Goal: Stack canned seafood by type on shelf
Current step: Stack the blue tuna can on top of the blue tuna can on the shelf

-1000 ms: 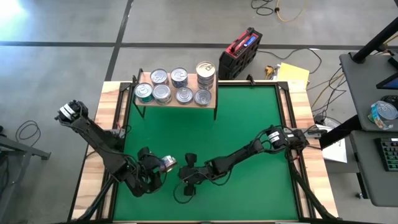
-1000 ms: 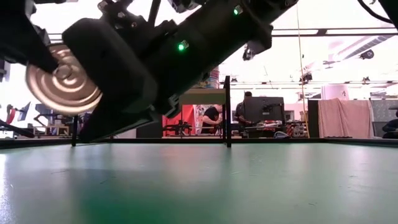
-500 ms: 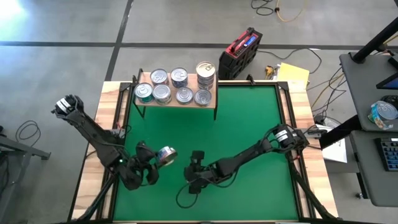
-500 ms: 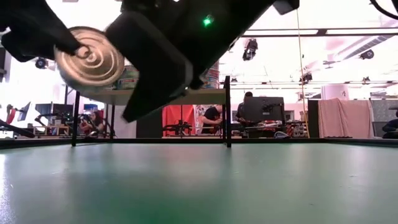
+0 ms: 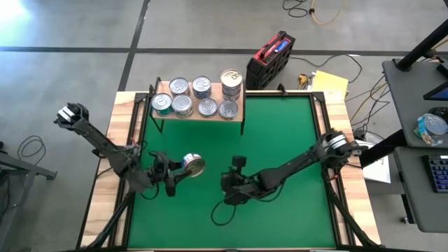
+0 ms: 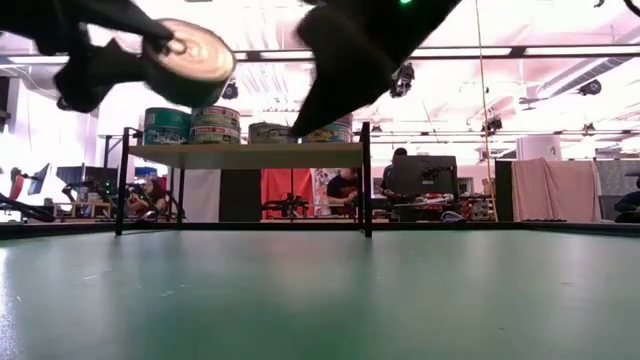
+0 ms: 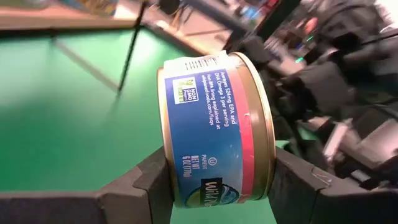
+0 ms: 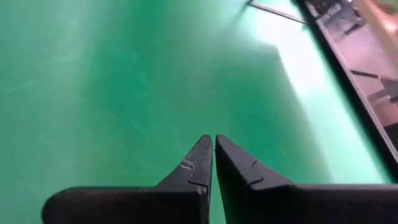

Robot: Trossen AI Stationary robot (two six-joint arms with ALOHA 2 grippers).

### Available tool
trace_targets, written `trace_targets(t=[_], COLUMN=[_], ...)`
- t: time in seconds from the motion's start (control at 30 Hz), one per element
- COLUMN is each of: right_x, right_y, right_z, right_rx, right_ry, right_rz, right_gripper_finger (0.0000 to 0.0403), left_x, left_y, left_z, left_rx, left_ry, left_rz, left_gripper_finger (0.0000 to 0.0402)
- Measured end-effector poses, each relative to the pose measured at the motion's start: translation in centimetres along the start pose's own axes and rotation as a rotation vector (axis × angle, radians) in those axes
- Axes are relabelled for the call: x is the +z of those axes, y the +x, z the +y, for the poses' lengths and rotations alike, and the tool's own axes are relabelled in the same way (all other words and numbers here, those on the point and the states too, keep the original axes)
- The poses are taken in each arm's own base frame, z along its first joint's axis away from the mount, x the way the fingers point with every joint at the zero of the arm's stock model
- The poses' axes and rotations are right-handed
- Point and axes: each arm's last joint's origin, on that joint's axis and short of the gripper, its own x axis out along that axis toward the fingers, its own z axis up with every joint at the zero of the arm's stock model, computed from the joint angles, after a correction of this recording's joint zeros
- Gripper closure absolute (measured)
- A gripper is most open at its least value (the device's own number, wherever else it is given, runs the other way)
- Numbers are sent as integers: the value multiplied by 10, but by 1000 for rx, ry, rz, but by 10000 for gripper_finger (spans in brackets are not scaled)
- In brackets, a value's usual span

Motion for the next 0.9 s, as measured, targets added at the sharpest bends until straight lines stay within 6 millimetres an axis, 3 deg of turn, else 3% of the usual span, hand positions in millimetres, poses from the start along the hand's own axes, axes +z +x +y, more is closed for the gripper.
trace_targets(t=[0.2,0.4,0.73,0.9], right_x=[-7,-12,-12,-7], right_y=[-37,-61,-79,-83], right_z=[-34,-61,-97,-106], right_rx=[-12,-37,-205,-252], right_ry=[83,22,-219,-358], right_rz=[-104,-262,-374,-367], right_gripper_finger=[390,390,390,390], left_x=[17,43,129,155], left_y=[15,35,72,94], left_z=[6,15,29,41], left_rx=[-120,-50,-215,-270], left_ry=[-46,-59,-17,-70], left_rz=[-77,-160,-278,-218], left_gripper_finger=[220,220,220,220])
